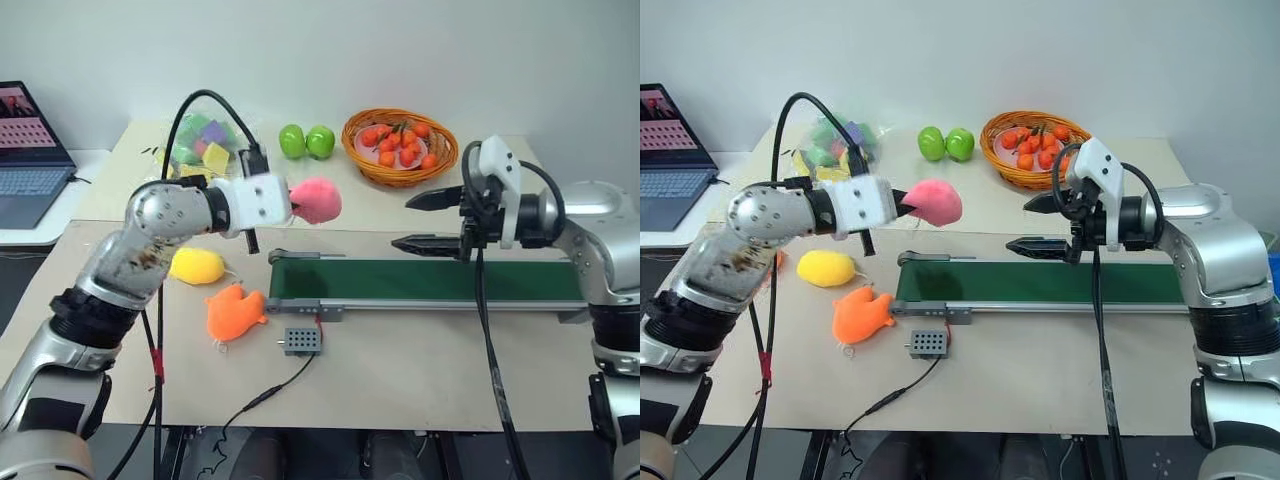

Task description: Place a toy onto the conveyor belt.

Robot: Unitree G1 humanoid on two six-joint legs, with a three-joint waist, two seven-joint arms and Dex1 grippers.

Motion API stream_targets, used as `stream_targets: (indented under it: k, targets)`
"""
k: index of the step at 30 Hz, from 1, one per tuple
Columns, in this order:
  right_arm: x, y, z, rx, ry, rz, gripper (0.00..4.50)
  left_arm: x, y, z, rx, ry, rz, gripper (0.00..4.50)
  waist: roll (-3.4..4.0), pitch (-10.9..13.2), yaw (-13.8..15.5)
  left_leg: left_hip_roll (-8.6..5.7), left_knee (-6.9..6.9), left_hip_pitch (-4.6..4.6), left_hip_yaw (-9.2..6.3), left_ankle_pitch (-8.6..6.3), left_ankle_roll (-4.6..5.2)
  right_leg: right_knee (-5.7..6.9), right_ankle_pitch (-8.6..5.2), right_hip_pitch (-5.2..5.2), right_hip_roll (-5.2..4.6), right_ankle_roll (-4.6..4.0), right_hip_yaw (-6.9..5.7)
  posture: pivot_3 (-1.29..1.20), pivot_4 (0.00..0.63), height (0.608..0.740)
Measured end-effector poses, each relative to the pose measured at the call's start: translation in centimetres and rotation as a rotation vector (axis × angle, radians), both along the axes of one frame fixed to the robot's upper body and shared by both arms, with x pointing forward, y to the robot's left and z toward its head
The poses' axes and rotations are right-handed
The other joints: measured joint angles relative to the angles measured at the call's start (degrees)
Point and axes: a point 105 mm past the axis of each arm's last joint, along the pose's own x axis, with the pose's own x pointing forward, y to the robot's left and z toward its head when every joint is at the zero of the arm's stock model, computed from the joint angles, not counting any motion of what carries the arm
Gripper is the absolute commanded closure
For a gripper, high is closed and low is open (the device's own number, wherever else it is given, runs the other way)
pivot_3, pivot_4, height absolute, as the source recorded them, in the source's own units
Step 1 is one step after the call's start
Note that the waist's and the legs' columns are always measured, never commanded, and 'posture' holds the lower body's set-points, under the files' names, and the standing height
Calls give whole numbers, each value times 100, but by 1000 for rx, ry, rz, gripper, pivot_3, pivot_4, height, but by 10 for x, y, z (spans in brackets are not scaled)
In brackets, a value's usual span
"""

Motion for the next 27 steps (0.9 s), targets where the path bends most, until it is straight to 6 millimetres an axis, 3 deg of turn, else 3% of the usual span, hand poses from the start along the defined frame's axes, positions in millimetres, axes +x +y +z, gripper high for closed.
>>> stream_targets:
  k: [4, 8, 14, 19, 27]
  targets:
    - [-1, 1, 3, 5, -13, 2, 0, -6, -2, -25, 113, -173, -100, 4433, 0, 0, 12, 0, 0, -2, 0, -2, 3, -1, 0, -2, 0, 0, -1, 0, 150, 738]
    - [-2, 0, 4, 3, -14, -1, 0, -20, -1, -51, 97, -225, -193, 4433, 2, 1, 21, 2, 3, -4, 1, -2, 4, 1, 0, -3, -1, 1, -3, 0, 150, 738]
    - [-3, -1, 6, 8, -18, -5, 0, -25, 0, -45, 45, -315, -241, 4433, 2, 1, 62, 2, 7, -3, 0, -3, 5, 5, 0, -2, -2, 1, -4, 0, 150, 738]
    - [-2, -4, 7, -1, -22, -19, 0, -31, 8, -71, 38, -263, -270, 4433, 4, 0, 59, 3, 7, -3, 1, -3, 4, 5, 0, -3, -2, 1, -4, 0, 150, 738]
    - [-2, -5, 7, -2, -23, -22, 0, -27, 15, -94, 43, -236, -263, 4433, 5, -1, 58, 2, 7, -2, 1, -3, 5, 7, 1, -1, -2, 2, -4, 0, 150, 738]
